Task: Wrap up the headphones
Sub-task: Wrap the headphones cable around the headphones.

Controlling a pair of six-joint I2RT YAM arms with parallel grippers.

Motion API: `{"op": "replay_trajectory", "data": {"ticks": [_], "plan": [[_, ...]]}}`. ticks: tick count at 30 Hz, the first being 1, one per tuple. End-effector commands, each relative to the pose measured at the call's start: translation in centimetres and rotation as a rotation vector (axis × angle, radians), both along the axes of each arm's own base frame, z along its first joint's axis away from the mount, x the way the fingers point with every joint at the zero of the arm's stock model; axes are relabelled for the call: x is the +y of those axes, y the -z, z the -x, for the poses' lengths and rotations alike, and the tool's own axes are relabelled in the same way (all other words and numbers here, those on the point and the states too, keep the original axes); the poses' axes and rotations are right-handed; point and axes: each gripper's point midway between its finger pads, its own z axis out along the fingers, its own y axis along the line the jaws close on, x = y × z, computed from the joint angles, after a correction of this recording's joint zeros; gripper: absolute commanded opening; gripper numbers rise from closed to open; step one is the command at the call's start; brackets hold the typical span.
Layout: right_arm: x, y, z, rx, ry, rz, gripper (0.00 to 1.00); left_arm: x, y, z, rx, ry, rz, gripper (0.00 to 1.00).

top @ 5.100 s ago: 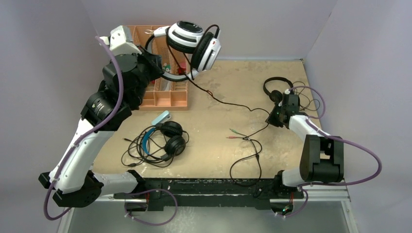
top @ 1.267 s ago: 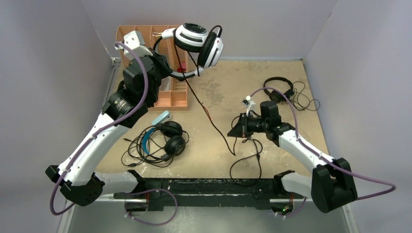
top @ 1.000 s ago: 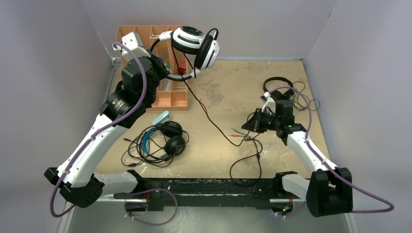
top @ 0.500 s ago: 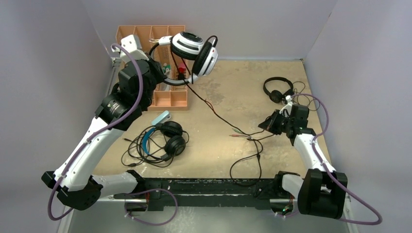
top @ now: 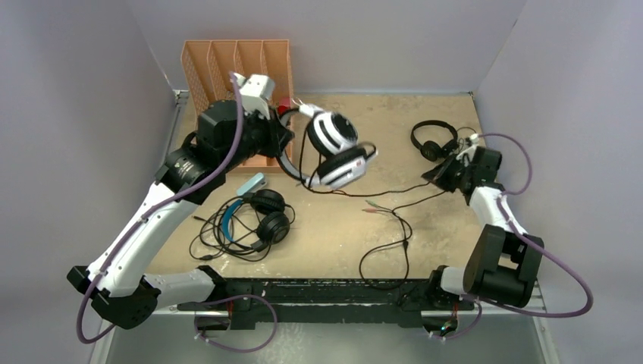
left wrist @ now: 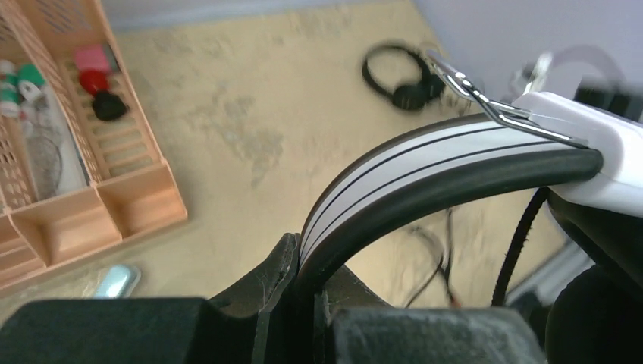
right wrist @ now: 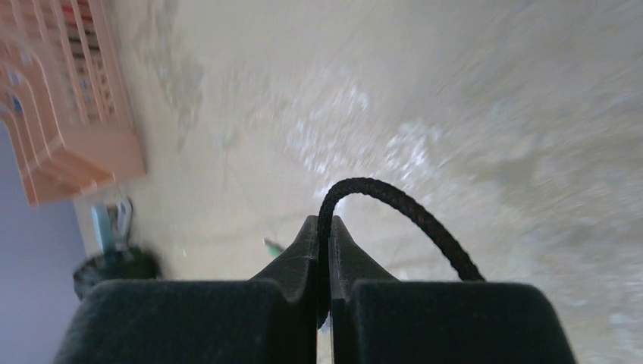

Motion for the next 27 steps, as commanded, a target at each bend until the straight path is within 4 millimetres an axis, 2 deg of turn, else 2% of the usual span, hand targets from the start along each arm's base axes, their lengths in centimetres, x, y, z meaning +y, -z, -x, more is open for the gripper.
{"op": "replay_trajectory", "data": {"ticks": [1,3,5,8,10,12,14,16,20,22,27], "plan": [[-5.3,-3.6,-3.4,-0.107,0.165,0.010,0.00,-1.5,2.6,4.0,0.029,0.267,-0.087,0.00],[-6.5,-4.7,-4.4,-0.117,0.196,0.011,0.00,-1.6,4.5,5.1,0.049,0.329,-0.127,0.00],[-6.9,-6.1,-5.3,-0.132,0.193,0.018,0.00,-2.3,6.2,6.2,0.064,0.399,-0.146,0.00],[-7.4,-9.5,-7.6,-0.212,0.199,-0.003,0.00,-3.4,9.0,6.9,0.053,0.393,-0.273,0.00],[-7.9,-11.6,-8.9,-0.237,0.183,0.009,0.00,-3.3,11.7,6.2,0.073,0.344,-0.403,0.00],[-9.0,-14.7,-10.9,-0.309,0.185,0.053,0.00,-3.0,14.2,5.3,0.105,0.306,-0.499,0.00],[-8.9,-17.5,-12.3,-0.377,0.135,0.057,0.00,-2.7,15.7,4.4,0.097,0.251,-0.574,0.00],[-8.2,-19.9,-13.6,-0.434,0.074,0.028,0.00,-3.4,16.2,3.8,0.055,0.224,-0.600,0.00],[-5.1,-24.4,-15.1,-0.502,-0.031,0.004,0.00,-4.0,17.5,2.0,-0.005,0.116,-0.720,0.00],[-3.3,-27.0,-15.6,-0.543,-0.066,-0.003,0.00,-4.1,19.2,0.6,0.009,0.058,-0.803,0.00],[-0.2,-33.4,-15.2,-0.652,-0.129,-0.048,0.00,-2.2,20.5,-2.1,-0.007,-0.159,-0.953,0.00]]}}
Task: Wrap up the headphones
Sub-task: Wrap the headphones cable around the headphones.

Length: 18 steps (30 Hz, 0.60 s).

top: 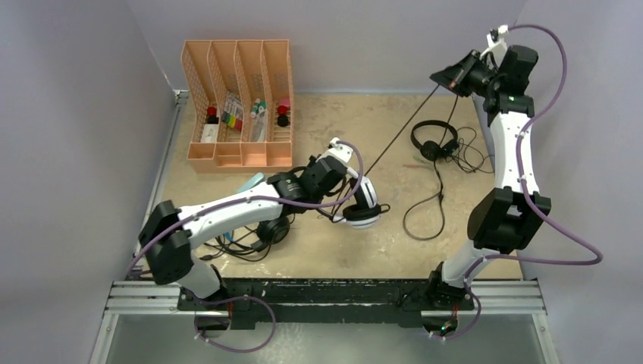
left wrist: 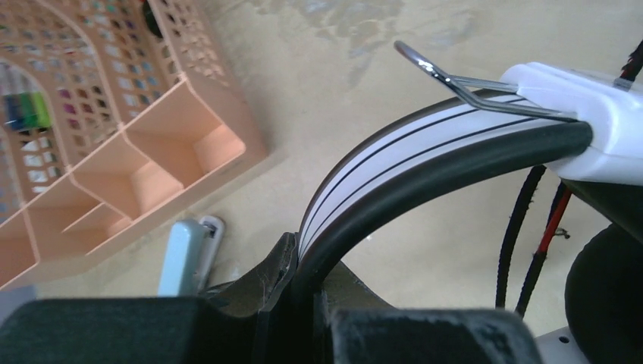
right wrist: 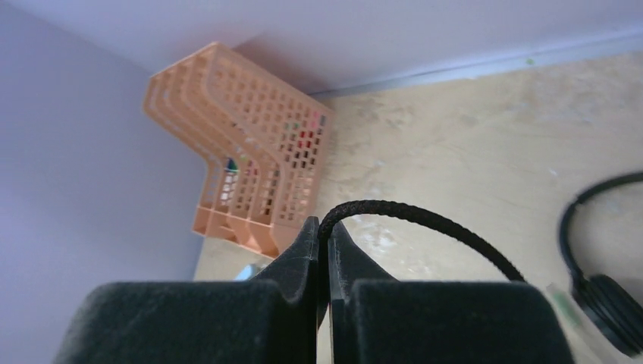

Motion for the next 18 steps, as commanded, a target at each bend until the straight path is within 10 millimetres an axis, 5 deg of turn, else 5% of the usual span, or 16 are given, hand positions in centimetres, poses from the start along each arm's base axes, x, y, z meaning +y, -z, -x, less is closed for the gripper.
{"op": "replay_trajectory", "data": {"ticks": [1,7,12,18], "plan": [[1.5,-10.4,0.6,-0.244,-0.018,0.013,0.00,3.6,-1.0,-2.4,-0.142,-0.175,-0.186,0.00],[6.7,-14.3,1.9,-0.309,-0.140,-0.046,0.00,2.9,-1.1,-4.5,-0.206,-0.242,-0.233,0.00],[11.5,-14.0,3.2,-0.258,-0.224,-0.086,0.00,3.9,-1.4,-7.6,-0.244,-0.392,-0.206,0.00],[14.4,-15.2,6.7,-0.262,-0.269,-0.170,0.00,5.7,-0.7,-11.4,-0.244,-0.538,-0.102,0.00]]}}
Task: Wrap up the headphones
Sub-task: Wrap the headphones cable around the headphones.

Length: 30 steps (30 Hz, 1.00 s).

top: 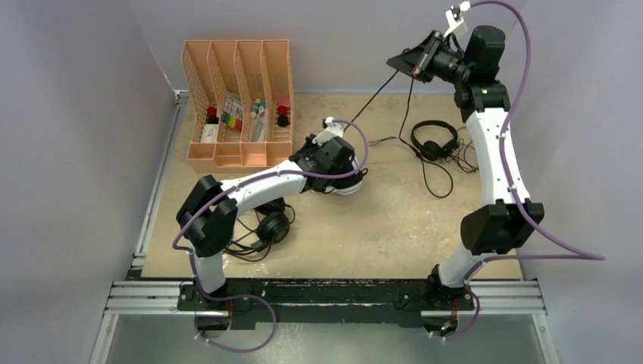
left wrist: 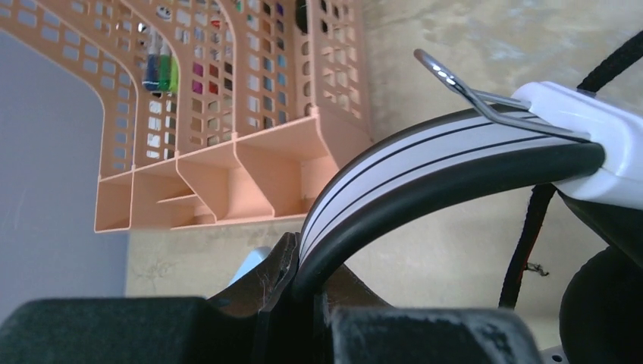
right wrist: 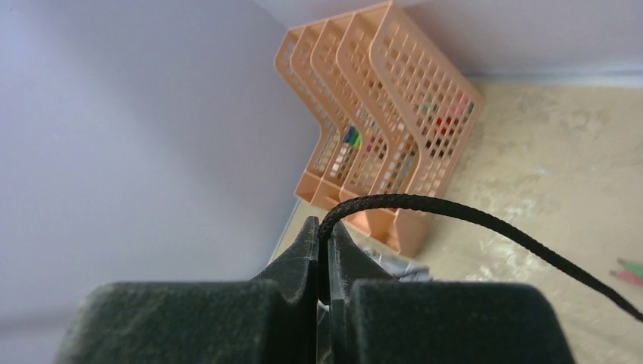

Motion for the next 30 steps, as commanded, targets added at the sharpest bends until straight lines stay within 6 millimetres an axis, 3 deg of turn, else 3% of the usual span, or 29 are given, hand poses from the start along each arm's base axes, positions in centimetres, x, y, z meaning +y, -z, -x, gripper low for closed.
{"op": "replay_trajectory", "data": {"ticks": [1,9,13,17,25,30], "plan": [[1.2,-5.6,4.1,-0.137,0.001,-0.069,0.00,2.2,-2.6,-3.1,-0.103,-0.151,0.119,0.00],[0.9,-4.6,7.2,-0.132,0.038,-0.019,0.00,5.0,-3.2,-4.1,-0.152,-0.233,0.330,0.00],[2.6,-3.7,9.7,-0.128,-0.027,-0.041,0.00,7.4,-3.2,-5.6,-0.168,-0.364,0.385,0.00],[4.2,-1.9,11.8,-0.100,-0.065,-0.077,0.00,6.9,-4.7,-7.9,-0.214,-0.415,0.457,0.00],[6.3,4.1,14.8,0.032,-0.065,-0.150,0.00,4.3,-11.0,-12.7,-0.333,-0.456,0.752,0.00],[7.8,8.7,16.2,0.127,-0.092,-0.233,0.00,1.8,-16.8,-14.7,-0.360,-0.288,1.102,0.00]]}}
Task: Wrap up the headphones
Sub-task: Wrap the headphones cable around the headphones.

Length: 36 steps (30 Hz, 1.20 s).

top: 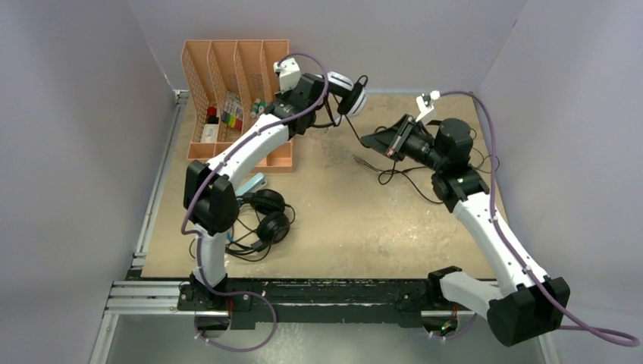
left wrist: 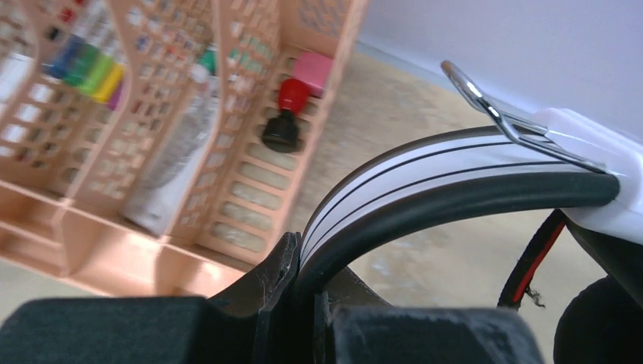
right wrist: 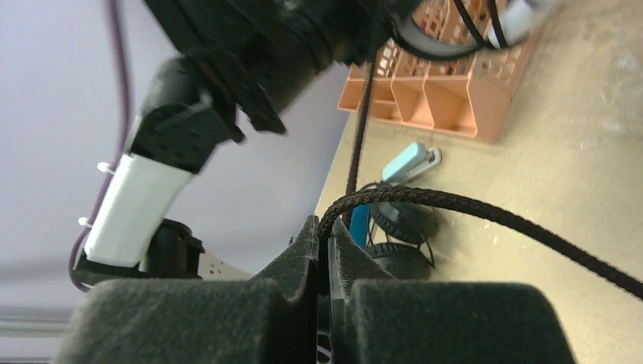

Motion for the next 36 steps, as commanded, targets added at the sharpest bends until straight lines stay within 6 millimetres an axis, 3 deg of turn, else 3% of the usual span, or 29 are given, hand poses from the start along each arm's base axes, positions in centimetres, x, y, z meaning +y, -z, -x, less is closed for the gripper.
{"op": "replay_trajectory", "data": {"ticks": [1,5,11,16,19,23,31,36], "plan": [[0.9,0.3,1.2,-0.002,-0.007,-0.110,0.00,-2.0,-11.4,-2.6,-0.299,0.106,0.449,0.00],[0.9,3.3,1.7,0.052,-0.008,-0.136,0.00,-2.9,-15.0,-0.9,-0.355,0.238,0.563,0.00],[0.9,8.4,1.6,0.141,-0.004,-0.108,0.00,-4.1,-18.3,3.1,-0.362,0.444,0.716,0.00],[1.7,9.8,0.0,0.138,-0.020,-0.140,0.00,-6.1,-21.5,7.7,-0.396,0.667,0.843,0.00],[1.5,9.1,-1.7,0.075,-0.013,-0.123,0.00,-7.1,-21.4,10.3,-0.354,0.791,0.841,0.00],[1.1,8.7,-4.2,0.013,0.011,-0.080,0.02,-7.0,-20.4,13.3,-0.302,0.900,0.763,0.00],[-0.6,6.1,-8.7,-0.081,0.053,-0.177,0.03,-6.3,-17.9,19.2,-0.219,1.056,0.553,0.00],[-0.7,5.0,-11.4,-0.078,0.093,-0.269,0.07,-8.6,-14.4,23.1,-0.124,1.146,0.375,0.00]]}}
